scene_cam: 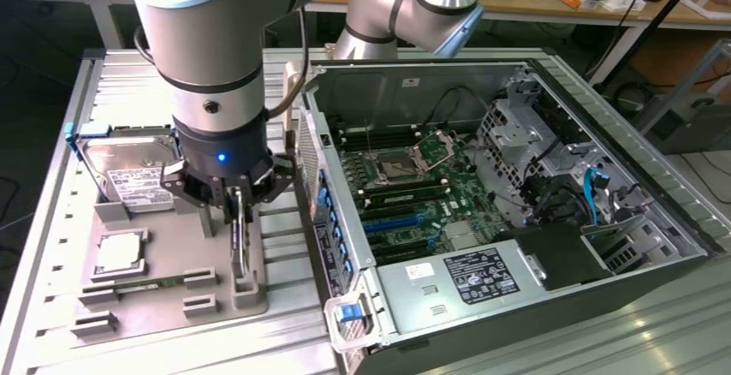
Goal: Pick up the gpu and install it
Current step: 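Pick up the gpu and move the gpu toward the slot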
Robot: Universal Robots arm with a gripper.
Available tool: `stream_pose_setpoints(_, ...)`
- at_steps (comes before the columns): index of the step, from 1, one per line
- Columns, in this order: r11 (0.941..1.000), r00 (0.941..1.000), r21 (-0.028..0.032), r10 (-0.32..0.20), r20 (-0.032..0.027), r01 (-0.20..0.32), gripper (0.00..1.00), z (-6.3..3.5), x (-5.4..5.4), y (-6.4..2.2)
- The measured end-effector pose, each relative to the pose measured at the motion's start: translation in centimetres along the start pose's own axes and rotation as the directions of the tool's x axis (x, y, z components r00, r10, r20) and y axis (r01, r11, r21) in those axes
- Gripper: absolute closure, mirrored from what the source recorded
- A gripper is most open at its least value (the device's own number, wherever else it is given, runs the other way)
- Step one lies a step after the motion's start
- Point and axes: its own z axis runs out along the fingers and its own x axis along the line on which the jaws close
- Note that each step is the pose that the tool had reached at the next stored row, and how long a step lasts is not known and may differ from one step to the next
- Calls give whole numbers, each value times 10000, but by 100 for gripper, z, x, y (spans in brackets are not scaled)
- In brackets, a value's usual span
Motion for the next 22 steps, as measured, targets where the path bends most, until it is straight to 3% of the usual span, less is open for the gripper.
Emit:
stream_pose_setpoints(7, 10000, 10000, -1, 0, 1, 0, 73, -49, -1, 2)
stream_pose_setpoints(22, 10000, 10000, 0, 0, 0, 0, 73, -50, -1, 2)
